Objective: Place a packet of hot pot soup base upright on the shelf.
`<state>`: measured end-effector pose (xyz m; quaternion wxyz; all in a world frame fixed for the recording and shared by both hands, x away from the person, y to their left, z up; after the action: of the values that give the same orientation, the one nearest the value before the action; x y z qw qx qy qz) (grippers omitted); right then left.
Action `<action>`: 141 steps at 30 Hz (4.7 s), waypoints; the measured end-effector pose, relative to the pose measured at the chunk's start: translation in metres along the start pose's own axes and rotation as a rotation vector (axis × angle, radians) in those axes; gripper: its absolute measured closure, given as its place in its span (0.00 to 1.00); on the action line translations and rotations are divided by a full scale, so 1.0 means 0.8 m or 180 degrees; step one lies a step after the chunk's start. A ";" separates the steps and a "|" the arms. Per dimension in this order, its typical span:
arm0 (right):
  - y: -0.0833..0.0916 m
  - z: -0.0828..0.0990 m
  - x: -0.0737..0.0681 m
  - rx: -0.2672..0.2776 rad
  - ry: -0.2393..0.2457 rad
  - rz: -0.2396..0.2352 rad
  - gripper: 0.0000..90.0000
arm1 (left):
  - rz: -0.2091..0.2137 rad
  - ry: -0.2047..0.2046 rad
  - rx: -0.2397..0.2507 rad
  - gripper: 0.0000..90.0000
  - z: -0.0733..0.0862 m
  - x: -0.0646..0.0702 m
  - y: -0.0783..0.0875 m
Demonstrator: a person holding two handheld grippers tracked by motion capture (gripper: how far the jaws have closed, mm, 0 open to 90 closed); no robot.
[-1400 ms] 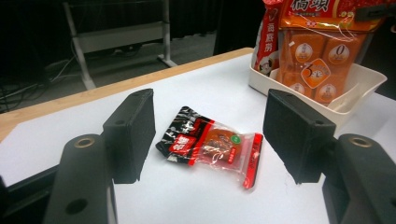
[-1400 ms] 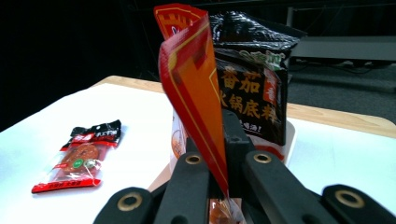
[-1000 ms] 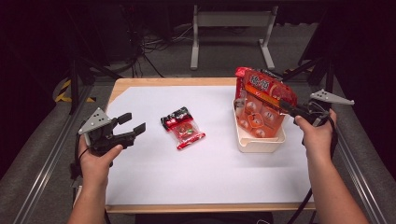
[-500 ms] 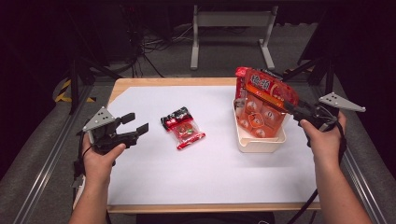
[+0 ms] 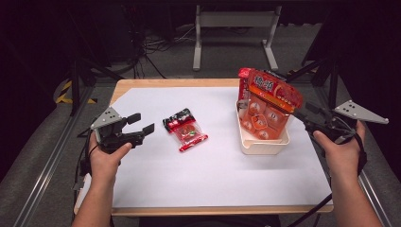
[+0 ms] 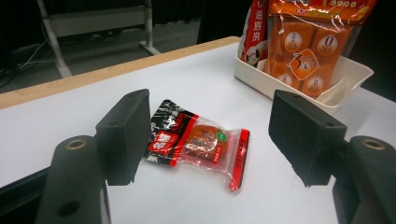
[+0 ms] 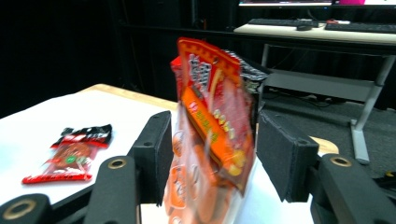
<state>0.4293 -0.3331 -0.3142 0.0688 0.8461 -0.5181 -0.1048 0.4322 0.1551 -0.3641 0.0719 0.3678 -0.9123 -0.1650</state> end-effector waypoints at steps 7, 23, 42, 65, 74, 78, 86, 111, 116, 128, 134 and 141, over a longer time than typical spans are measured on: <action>0.011 0.007 -0.033 -0.0049 -0.0160 -0.0501 0.49 | -0.0004 -0.0011 -0.0023 0.35 0.002 -0.001 0.000; -0.001 0.038 -0.089 -0.0311 0.0169 -0.0899 0.42 | -0.0065 -0.0091 -0.0130 0.33 0.007 -0.002 -0.007; -0.023 0.061 -0.121 -0.0433 0.0340 -0.1106 0.38 | -0.0113 -0.0013 -0.0160 0.32 0.006 -0.010 -0.040; -0.037 0.068 -0.138 -0.0433 0.0463 -0.1148 0.37 | -0.0221 0.0188 -0.0323 0.32 0.032 -0.051 -0.108; -0.036 0.066 -0.139 -0.0388 0.0473 -0.1126 0.37 | -0.0318 0.0104 -0.0447 0.32 0.041 -0.063 -0.143; -0.038 0.068 -0.138 -0.0406 0.0469 -0.1121 0.37 | -0.0317 0.0286 -0.0559 0.32 0.056 -0.072 -0.158; -0.039 0.071 -0.139 -0.0431 0.0477 -0.1121 0.37 | -0.0288 0.0494 -0.0680 0.32 0.077 -0.081 -0.177; -0.045 0.080 -0.139 -0.0505 0.0498 -0.1114 0.37 | -0.0063 0.0763 -0.0953 0.35 0.105 -0.074 -0.202; -0.046 0.081 -0.138 -0.0516 0.0494 -0.1106 0.37 | -0.0024 0.0779 -0.0986 0.38 0.108 -0.070 -0.205; -0.046 0.083 -0.136 -0.0529 0.0494 -0.1094 0.36 | -0.0169 0.0692 -0.1025 0.56 0.110 -0.073 -0.206; -0.047 0.084 -0.136 -0.0542 0.0492 -0.1094 0.36 | -0.0151 0.0696 -0.1028 0.61 0.110 -0.073 -0.204; -0.048 0.085 -0.135 -0.0552 0.0491 -0.1086 0.36 | -0.0090 0.0670 -0.1012 0.67 0.110 -0.070 -0.207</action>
<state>0.3978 -0.2203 -0.3774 0.1621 0.9180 -0.3495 -0.0940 0.5573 0.1042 -0.5054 0.2218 0.3798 -0.8570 -0.2686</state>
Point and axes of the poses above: each handheld gripper's, and its own axes: y roughly backward along the jaws, z roughly out of its underside, x roughly to its right, the point moved 8 cm from there along -y, roughly forward along the jaws, and after that the axes turned 7 degrees about -y, right-handed, at the moved point
